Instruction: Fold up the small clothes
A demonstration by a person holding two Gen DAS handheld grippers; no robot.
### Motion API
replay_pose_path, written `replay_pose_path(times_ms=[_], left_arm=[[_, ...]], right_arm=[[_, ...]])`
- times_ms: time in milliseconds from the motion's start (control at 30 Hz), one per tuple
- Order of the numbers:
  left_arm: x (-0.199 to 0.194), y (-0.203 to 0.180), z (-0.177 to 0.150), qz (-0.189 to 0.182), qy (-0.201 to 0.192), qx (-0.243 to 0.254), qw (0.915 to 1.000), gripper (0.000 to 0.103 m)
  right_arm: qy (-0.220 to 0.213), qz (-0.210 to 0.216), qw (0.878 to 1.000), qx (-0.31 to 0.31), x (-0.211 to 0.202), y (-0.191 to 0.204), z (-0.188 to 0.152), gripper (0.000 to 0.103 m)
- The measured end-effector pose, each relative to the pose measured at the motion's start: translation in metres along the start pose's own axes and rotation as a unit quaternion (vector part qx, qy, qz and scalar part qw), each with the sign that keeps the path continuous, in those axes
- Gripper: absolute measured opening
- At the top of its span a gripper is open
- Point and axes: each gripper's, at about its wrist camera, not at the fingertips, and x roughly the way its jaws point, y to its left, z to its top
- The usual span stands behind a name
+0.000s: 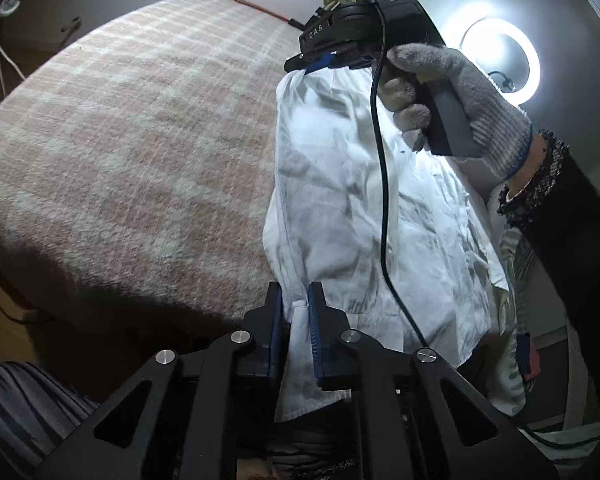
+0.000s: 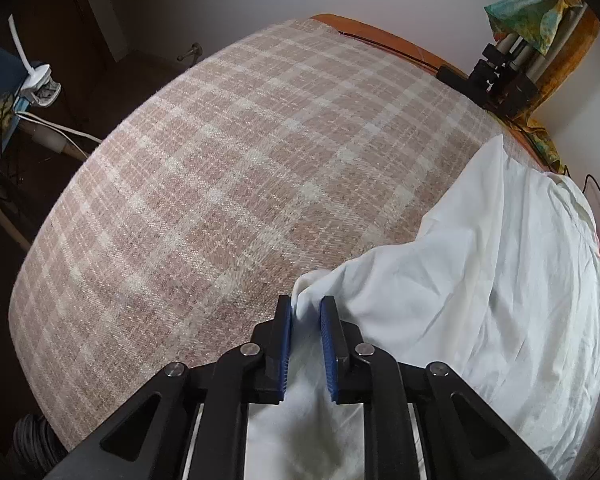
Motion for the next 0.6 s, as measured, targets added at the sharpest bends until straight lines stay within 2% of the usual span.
replay_pose_path(times_ms=[267, 467, 600], left_arm=[[-0.018, -0.036, 0.001, 0.004, -0.040, 0.068, 0.9969, 0.007], [-0.012, -0.066, -0.003, 0.002, -0.036, 0.119, 0.9923, 0.007], [-0.002, -0.081, -0.007, -0.004, -0.024, 0.141, 0.9898, 0.007]], right_arm=[[-0.057, 0.078, 0.993, 0.069, -0.033, -0.038, -0.011, 0.005], [-0.096, 0.109, 0.983, 0.108, -0.058, -0.074, -0.027, 0.004], [-0.112, 0.112, 0.979, 0.127, -0.071, -0.099, -0.043, 0.004]])
